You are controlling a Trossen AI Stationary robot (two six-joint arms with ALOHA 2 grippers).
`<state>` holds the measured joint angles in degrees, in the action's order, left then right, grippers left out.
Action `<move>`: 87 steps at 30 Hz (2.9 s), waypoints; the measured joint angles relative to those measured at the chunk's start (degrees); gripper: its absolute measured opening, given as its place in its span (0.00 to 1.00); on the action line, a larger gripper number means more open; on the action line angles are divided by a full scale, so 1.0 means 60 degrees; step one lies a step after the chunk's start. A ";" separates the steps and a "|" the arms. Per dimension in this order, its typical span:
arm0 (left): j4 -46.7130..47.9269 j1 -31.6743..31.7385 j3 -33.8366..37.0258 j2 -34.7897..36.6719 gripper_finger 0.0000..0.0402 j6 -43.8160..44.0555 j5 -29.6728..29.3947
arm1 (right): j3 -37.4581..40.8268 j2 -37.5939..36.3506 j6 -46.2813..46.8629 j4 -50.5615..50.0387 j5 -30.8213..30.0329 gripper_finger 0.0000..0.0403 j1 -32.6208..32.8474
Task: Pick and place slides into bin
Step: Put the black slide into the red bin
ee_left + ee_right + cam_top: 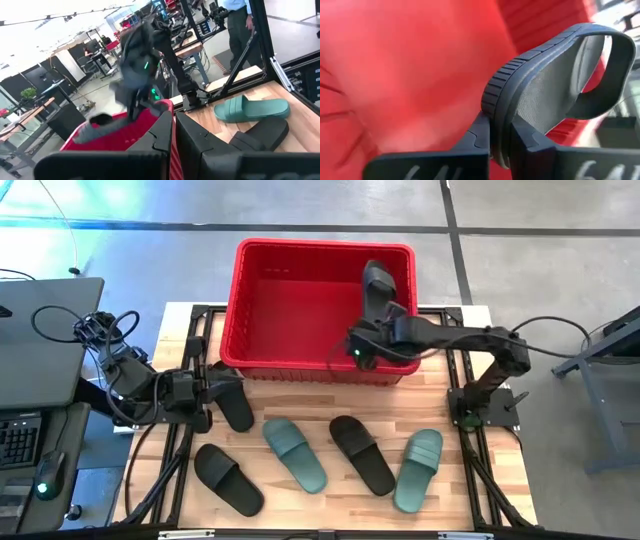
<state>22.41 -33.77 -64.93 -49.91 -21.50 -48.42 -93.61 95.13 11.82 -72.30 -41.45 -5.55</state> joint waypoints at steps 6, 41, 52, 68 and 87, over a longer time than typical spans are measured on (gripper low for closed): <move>-0.0003 0.0000 0.0000 -0.0004 0.03 0.0583 0.0007 | 0.2187 -0.0156 0.0148 0.2591 0.1410 0.05 -0.1271; 0.0040 0.0002 0.0000 -0.0004 0.03 0.0660 -0.0106 | 0.3944 0.0109 -0.0691 0.5176 0.3860 0.41 -0.3950; 0.0044 0.0002 0.0000 -0.0004 0.03 0.0664 0.0000 | 0.3936 0.0106 0.1791 0.5216 0.5077 0.49 -0.3502; 0.0091 0.0001 0.0000 -0.0004 0.03 0.0653 0.0430 | 0.3933 0.0098 0.3889 0.5475 0.4088 0.44 -0.1733; 0.3387 0.0000 0.0004 -0.0300 0.10 0.2518 0.1694 | 0.3932 -0.2213 0.1382 1.2516 0.4033 0.44 -0.1084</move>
<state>42.73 -33.77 -64.90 -51.71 -6.39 -38.26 -70.02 81.86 20.11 2.79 -17.25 -12.06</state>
